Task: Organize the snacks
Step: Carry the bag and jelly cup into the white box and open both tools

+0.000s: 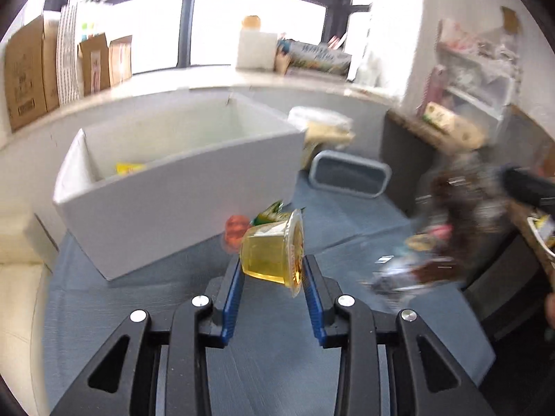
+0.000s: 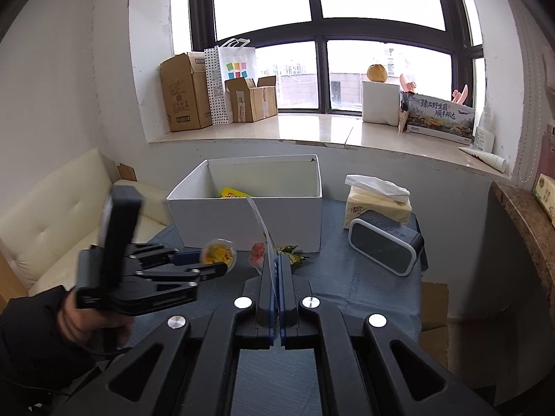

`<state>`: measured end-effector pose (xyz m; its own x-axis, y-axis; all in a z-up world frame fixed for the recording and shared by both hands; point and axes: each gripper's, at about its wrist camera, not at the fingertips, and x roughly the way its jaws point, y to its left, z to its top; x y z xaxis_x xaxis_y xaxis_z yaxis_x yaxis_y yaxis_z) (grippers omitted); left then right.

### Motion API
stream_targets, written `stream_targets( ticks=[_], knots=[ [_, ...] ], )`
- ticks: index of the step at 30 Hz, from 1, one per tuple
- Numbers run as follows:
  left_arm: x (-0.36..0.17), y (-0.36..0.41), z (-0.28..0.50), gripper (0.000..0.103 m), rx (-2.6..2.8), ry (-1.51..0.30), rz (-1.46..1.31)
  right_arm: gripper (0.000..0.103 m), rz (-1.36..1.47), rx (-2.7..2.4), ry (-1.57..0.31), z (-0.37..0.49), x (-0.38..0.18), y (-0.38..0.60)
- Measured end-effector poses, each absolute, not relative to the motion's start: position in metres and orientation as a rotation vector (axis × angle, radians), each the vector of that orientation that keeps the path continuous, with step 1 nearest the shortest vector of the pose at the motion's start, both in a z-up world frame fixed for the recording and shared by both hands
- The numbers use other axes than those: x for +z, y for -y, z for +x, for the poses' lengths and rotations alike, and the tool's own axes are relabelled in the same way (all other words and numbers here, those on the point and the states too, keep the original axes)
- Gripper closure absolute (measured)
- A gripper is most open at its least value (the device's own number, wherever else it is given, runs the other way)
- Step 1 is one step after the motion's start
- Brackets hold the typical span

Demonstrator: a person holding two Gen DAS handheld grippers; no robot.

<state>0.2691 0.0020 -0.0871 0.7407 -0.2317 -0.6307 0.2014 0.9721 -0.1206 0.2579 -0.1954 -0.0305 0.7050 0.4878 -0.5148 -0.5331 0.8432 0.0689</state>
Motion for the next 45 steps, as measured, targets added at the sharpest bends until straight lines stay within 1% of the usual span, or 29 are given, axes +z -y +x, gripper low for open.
stream_targets(
  ticks=[10, 19, 25, 34, 39, 45],
  knots=[
    [-0.027, -0.008, 0.214, 0.065, -0.252, -0.577, 0.001, 0.103, -0.073, 0.600, -0.553, 0.265, -0.031, 0.178],
    [0.003, -0.036, 0.216, 0.065, -0.210, -0.524, -0.001, 0.102, -0.070, 0.624, -0.538, 0.298, -0.014, 0.149],
    [0.017, -0.056, 0.247, 0.065, -0.184, -0.500, -0.007, 0.103, -0.080, 0.621, -0.500, 0.334, 0.013, 0.128],
    [0.024, -0.095, 0.322, 0.065, -0.169, -0.520, -0.034, 0.103, -0.104, 0.589, -0.441, 0.412, 0.058, 0.095],
    [0.018, -0.110, 0.367, 0.065, -0.168, -0.542, -0.039, 0.103, -0.093, 0.579, -0.450, 0.455, 0.055, 0.077],
    [0.001, -0.124, 0.411, 0.065, -0.173, -0.599, -0.081, 0.102, -0.111, 0.542, -0.493, 0.493, 0.029, 0.061]
  ],
)
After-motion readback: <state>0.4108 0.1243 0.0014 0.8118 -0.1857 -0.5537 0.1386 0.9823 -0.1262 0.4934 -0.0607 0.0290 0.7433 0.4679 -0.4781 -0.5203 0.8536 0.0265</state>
